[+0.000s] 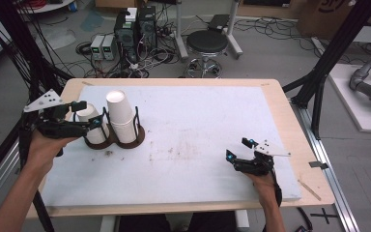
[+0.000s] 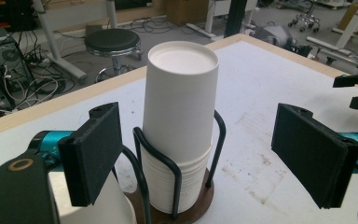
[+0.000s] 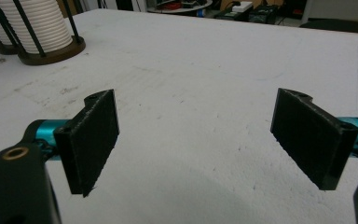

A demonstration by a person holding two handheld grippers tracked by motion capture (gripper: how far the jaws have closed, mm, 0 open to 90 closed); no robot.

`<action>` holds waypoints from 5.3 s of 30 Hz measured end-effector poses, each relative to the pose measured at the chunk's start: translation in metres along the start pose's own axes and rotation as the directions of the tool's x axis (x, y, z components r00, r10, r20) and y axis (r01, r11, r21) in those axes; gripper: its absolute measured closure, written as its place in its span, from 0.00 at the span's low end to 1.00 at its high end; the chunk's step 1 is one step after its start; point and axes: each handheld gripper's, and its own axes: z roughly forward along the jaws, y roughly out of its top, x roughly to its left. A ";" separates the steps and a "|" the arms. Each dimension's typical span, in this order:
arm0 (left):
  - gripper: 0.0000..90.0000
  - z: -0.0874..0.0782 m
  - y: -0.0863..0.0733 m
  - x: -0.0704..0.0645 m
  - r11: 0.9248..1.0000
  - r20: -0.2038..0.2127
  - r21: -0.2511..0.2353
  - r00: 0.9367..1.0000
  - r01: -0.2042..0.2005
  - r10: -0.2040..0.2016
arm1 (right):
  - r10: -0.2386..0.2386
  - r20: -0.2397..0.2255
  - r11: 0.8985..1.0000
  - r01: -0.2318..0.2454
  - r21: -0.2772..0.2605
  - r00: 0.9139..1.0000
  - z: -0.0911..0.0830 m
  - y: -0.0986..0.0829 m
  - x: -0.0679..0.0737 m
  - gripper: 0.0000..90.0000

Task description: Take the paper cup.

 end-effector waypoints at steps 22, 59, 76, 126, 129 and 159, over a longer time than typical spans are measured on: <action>0.18 0.022 0.075 0.013 0.978 0.061 0.205 0.998 -0.041 0.029 | 0.001 -0.004 1.000 -0.001 0.007 1.000 0.001 0.000 -0.001 0.17; 0.19 0.101 0.114 0.010 0.757 0.076 0.651 0.997 -0.052 0.003 | 0.003 -0.001 1.000 -0.003 0.007 1.000 0.001 0.001 0.000 0.17; 0.20 0.117 0.106 0.006 0.688 0.028 0.725 0.999 -0.034 0.020 | 0.005 0.000 1.000 -0.005 0.010 1.000 0.001 0.001 0.000 0.17; 0.39 0.094 0.139 0.001 0.752 -0.026 0.659 1.000 0.012 0.007 | 0.012 -0.004 1.000 -0.012 0.029 1.000 0.003 0.001 -0.001 0.17; 0.39 0.091 0.144 0.000 0.761 -0.026 0.648 1.000 0.011 0.008 | 0.011 -0.004 1.000 -0.011 0.029 1.000 0.003 0.001 -0.001 0.17; 0.39 0.060 0.172 -0.004 0.836 -0.025 0.548 1.000 0.000 0.017 | 0.002 0.000 0.999 -0.002 0.032 1.000 0.003 0.001 0.000 0.17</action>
